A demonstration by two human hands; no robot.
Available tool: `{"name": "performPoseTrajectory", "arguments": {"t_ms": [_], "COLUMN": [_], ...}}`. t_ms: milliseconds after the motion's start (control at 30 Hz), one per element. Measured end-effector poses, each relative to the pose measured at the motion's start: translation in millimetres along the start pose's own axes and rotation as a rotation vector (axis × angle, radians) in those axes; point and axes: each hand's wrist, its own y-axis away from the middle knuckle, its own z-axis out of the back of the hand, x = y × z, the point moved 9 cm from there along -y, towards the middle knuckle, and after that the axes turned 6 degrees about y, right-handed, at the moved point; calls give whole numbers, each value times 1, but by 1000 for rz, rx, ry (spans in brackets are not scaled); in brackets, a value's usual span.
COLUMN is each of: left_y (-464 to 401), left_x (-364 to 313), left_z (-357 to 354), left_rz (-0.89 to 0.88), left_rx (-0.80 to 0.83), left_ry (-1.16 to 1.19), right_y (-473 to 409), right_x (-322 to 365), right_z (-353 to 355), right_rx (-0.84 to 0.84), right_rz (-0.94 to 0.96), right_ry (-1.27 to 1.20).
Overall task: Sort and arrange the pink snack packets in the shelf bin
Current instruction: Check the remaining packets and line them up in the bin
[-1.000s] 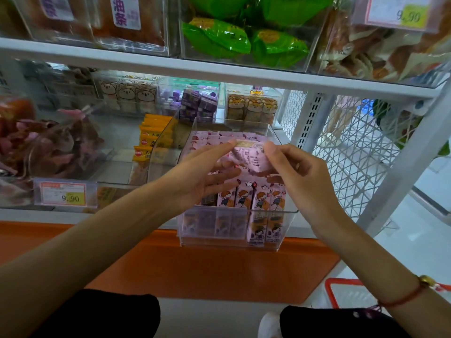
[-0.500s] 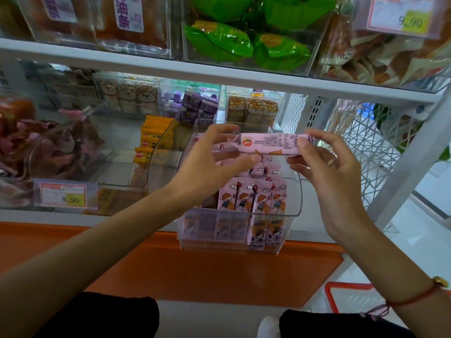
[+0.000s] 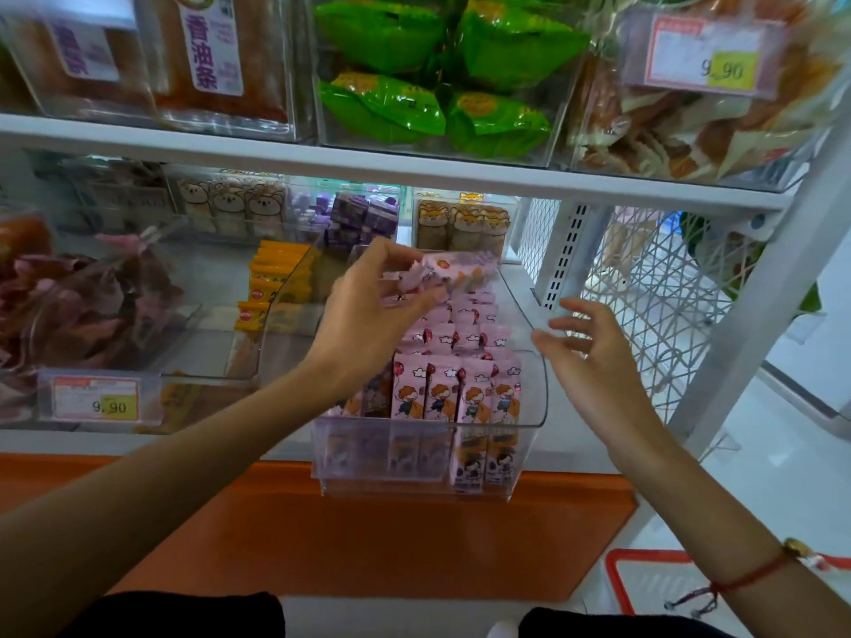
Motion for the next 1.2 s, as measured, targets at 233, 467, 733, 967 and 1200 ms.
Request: {"name": "performPoseTrajectory", "arguments": {"t_ms": [233,467,733,967,1200], "left_y": [-3,-39,-66,-50,-49], "left_x": [17,4,39,52,32], "left_z": [-36,-59,-107,-108,-100], "left_rz": [-27,-144,-73,-70,-120], "left_rx": [177,463,482,643,558], "left_ry": [-213,-506,-626,-712,-694], "right_y": [8,12,14,14,18], "right_x": [-7,-4,-1,-3,-3], "right_z": [-20,-19,-16,-16,-15], "right_rx": [209,247,225,233,275], "right_rz": [31,89,139,149,141], "right_ry": [119,139,158,215,252]}}
